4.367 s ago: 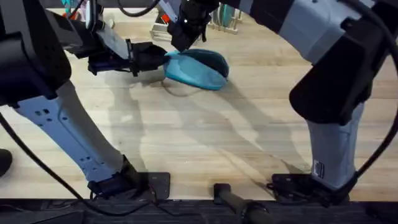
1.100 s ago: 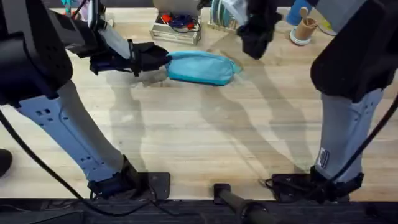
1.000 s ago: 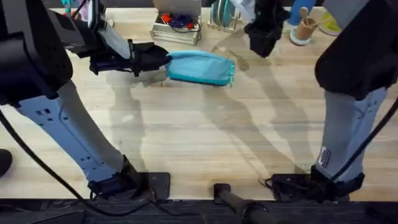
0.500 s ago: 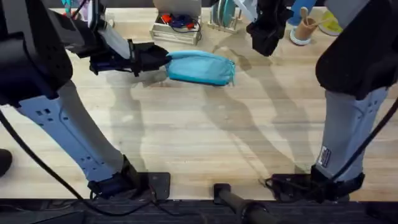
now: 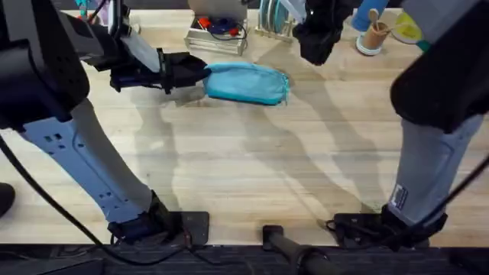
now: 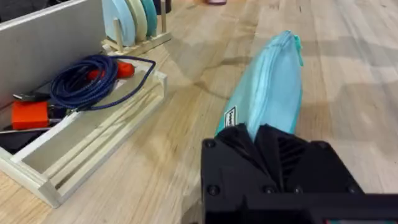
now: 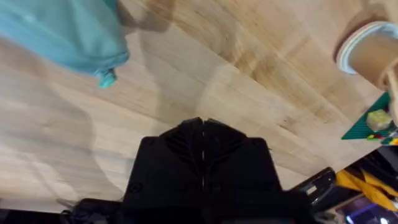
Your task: Unzip the bag, pick up the pens from the table one at a time and place them inside, then zip the bag closed.
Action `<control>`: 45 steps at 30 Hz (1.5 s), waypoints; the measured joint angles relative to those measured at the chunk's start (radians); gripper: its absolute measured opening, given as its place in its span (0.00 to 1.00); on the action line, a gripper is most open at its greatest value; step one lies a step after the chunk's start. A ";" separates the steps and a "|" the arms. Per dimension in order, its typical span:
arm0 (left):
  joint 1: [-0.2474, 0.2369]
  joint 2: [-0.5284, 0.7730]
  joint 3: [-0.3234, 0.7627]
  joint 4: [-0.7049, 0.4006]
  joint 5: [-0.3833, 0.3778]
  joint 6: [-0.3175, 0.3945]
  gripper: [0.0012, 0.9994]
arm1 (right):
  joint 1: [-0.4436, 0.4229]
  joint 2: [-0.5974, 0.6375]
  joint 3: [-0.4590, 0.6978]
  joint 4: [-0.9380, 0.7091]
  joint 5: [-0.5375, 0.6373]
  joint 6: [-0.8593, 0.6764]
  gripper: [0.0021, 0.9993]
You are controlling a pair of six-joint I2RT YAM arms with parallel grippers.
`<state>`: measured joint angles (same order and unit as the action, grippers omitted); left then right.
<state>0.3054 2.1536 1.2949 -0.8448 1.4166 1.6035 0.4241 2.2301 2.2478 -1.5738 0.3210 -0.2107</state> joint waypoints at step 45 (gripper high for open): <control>0.000 0.000 0.000 0.000 0.000 -0.003 0.04 | 0.165 -0.718 -0.249 0.032 -0.156 0.400 1.00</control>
<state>0.3054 2.1533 1.2949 -0.8452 1.4162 1.6005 0.5888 1.5120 1.9991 -1.5420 0.1645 0.1891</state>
